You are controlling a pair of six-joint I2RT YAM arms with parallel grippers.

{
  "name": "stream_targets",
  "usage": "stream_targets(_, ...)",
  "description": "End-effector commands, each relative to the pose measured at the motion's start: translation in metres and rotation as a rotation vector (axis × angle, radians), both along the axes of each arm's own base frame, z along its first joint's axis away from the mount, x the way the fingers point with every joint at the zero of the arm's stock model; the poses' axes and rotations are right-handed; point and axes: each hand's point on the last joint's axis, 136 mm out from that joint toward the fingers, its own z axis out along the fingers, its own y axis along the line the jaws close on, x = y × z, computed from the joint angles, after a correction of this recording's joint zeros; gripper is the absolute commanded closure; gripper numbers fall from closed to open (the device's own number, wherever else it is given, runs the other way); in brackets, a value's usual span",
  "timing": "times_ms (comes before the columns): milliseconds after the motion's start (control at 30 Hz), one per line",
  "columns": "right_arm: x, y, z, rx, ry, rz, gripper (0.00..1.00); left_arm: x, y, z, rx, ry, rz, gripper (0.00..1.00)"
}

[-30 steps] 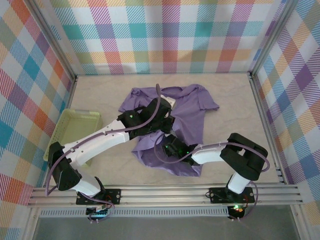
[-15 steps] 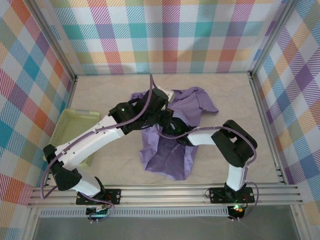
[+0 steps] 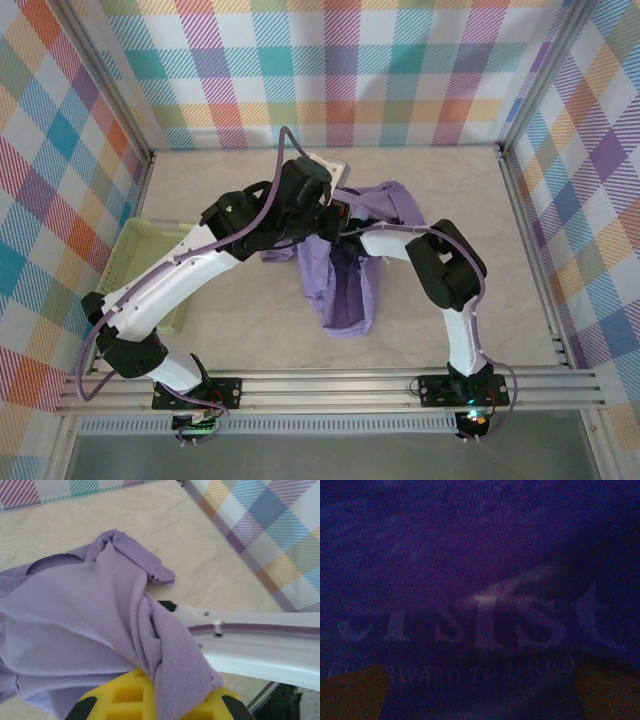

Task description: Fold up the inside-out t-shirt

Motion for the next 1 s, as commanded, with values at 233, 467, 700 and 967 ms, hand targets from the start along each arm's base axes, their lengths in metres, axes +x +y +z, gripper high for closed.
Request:
stream_targets(233, 0.004, -0.019, -0.042, -0.142, 0.263, -0.120, 0.03, -0.014, -0.010, 0.040, -0.133, -0.027, -0.035, 0.97)
stream_targets(467, 0.011, -0.012, -0.048, -0.218, 0.339, -0.098, 0.09, -0.014, -0.016, 0.058, -0.195, -0.038, -0.044, 0.97)
stream_targets(700, 0.008, -0.013, -0.053, -0.246, 0.368, -0.071, 0.53, 0.004, 0.003, 0.062, -0.145, -0.088, 0.083, 0.97)
stream_targets(967, 0.000, -0.007, -0.013, -0.113, 0.198, 0.027, 1.00, 0.044, 0.035, 0.034, -0.054, -0.052, 0.255, 0.97)
